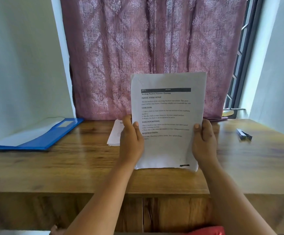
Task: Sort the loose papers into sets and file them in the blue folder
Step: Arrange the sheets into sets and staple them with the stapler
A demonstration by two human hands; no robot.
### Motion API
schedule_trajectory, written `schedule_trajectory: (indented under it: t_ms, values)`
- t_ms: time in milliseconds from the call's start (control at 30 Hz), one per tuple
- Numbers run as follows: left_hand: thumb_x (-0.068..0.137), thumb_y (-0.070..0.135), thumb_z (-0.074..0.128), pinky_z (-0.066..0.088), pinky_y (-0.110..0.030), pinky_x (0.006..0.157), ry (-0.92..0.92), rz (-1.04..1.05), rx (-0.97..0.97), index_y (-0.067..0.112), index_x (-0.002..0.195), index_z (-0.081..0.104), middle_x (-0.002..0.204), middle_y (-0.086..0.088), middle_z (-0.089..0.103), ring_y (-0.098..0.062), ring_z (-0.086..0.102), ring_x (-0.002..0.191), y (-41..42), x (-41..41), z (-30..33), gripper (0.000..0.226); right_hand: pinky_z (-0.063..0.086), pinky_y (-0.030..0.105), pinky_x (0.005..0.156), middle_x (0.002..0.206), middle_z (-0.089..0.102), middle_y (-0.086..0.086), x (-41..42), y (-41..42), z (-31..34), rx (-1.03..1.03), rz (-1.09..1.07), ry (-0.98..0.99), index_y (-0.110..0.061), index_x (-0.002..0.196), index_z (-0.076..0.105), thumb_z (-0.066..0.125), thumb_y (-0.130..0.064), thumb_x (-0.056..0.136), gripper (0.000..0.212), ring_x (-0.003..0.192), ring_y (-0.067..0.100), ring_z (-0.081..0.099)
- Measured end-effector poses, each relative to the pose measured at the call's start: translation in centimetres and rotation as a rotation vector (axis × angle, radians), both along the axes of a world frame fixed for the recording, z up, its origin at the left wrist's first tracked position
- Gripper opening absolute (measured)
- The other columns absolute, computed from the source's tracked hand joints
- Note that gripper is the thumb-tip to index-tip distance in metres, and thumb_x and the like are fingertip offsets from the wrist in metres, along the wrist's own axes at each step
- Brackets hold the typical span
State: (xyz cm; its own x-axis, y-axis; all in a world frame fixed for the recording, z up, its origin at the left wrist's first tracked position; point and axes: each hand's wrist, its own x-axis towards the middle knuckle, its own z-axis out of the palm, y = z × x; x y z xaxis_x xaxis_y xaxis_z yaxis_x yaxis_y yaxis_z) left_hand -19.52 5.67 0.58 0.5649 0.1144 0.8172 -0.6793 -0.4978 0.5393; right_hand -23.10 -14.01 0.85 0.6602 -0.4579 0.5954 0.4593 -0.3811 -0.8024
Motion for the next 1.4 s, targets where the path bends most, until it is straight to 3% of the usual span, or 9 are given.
schedule_trajectory:
  t_ms: [133,300,467,700,833,967,1133,1267,1400]
  values:
    - [0.104,0.013,0.034,0.056,-0.036,0.062,0.059,0.01,0.018,0.003,0.121,0.04,0.094,-0.002,0.062,-0.013,0.061,0.076,0.2,0.2,-1.9,0.021,0.038,0.009,0.05,0.084,0.053,-0.013,-0.1,0.0,-1.4,-0.034,0.026,0.08,-0.014,0.102,0.046,0.036,-0.017,0.105,0.011,0.069,-0.004,0.052]
    - [0.104,0.015,0.036,0.049,-0.01,0.062,0.136,-0.023,0.037,0.006,0.123,0.038,0.1,0.01,0.057,0.003,0.058,0.08,0.7,-0.3,-1.5,0.021,0.039,0.005,0.05,0.076,0.053,-0.005,-0.2,-1.3,-1.0,-0.024,0.032,0.137,-0.024,0.079,0.045,0.039,-0.012,0.103,0.027,0.063,-0.007,0.053]
    - [0.104,0.024,0.042,0.048,-0.029,0.073,0.715,-0.324,-0.187,0.014,0.118,0.047,0.109,-0.001,0.063,-0.016,0.062,0.097,0.1,0.7,-0.3,0.018,0.056,0.052,0.086,0.103,0.072,0.006,0.3,-4.9,-1.5,0.166,0.197,0.451,-0.025,0.103,0.063,0.041,-0.022,0.1,0.022,0.095,0.03,0.069]
    - [0.103,0.025,0.044,0.043,-0.025,0.061,0.766,-0.28,-0.171,0.008,0.12,0.06,0.11,-0.008,0.065,-0.02,0.06,0.084,-4.0,5.2,1.2,0.029,0.059,0.041,0.077,0.103,0.072,0.011,-2.6,-7.5,-2.8,0.254,0.273,0.659,-0.013,0.11,0.061,0.041,-0.012,0.103,0.022,0.092,0.029,0.07]
    - [0.103,0.022,0.042,0.045,-0.034,0.082,0.751,-0.222,0.042,0.009,0.118,0.054,0.119,-0.012,0.061,-0.027,0.057,0.1,-6.9,7.7,-0.4,0.023,0.057,0.031,0.068,0.091,0.072,0.004,-2.6,-11.1,-2.2,-0.028,0.184,0.815,-0.009,0.101,0.068,0.054,-0.015,0.098,0.016,0.081,0.02,0.069]
    - [0.103,0.022,0.041,0.043,-0.035,0.087,0.763,-0.207,0.133,0.008,0.123,0.052,0.123,-0.013,0.059,-0.031,0.056,0.108,-8.4,8.9,-1.9,0.026,0.052,0.035,0.084,0.089,0.071,0.007,2.2,-16.5,-1.8,-0.487,-0.188,0.805,-0.007,0.091,0.072,0.059,-0.017,0.092,0.017,0.093,0.026,0.066]
    - [0.104,0.024,0.041,0.039,-0.032,0.08,0.712,-0.194,0.136,0.009,0.121,0.052,0.115,-0.01,0.061,-0.023,0.054,0.096,-9.5,9.6,-3.7,0.026,0.043,0.036,0.101,0.127,0.055,0.011,9.6,-22.7,-3.3,-0.745,-0.406,0.762,-0.008,0.122,0.06,0.069,-0.036,0.087,0.045,0.118,0.028,0.052]
    - [0.104,0.022,0.043,0.035,-0.028,0.076,0.653,-0.189,0.125,0.011,0.123,0.053,0.109,-0.001,0.059,-0.02,0.052,0.095,-10.0,9.7,-4.4,0.024,0.037,0.042,0.105,0.14,0.039,0.016,13.4,-25.1,-4.4,-0.908,-0.58,0.903,-0.01,0.136,0.044,0.054,-0.048,0.093,0.059,0.129,0.033,0.035]
    - [0.103,0.021,0.044,0.036,-0.022,0.063,0.636,-0.208,0.064,0.015,0.123,0.054,0.107,0.003,0.059,-0.014,0.053,0.091,-10.3,9.9,-5.1,0.023,0.035,0.04,0.103,0.139,0.04,0.017,15.3,-25.2,-4.4,-0.853,-0.595,1.06,-0.009,0.135,0.047,0.043,-0.025,0.098,0.041,0.127,0.034,0.036]
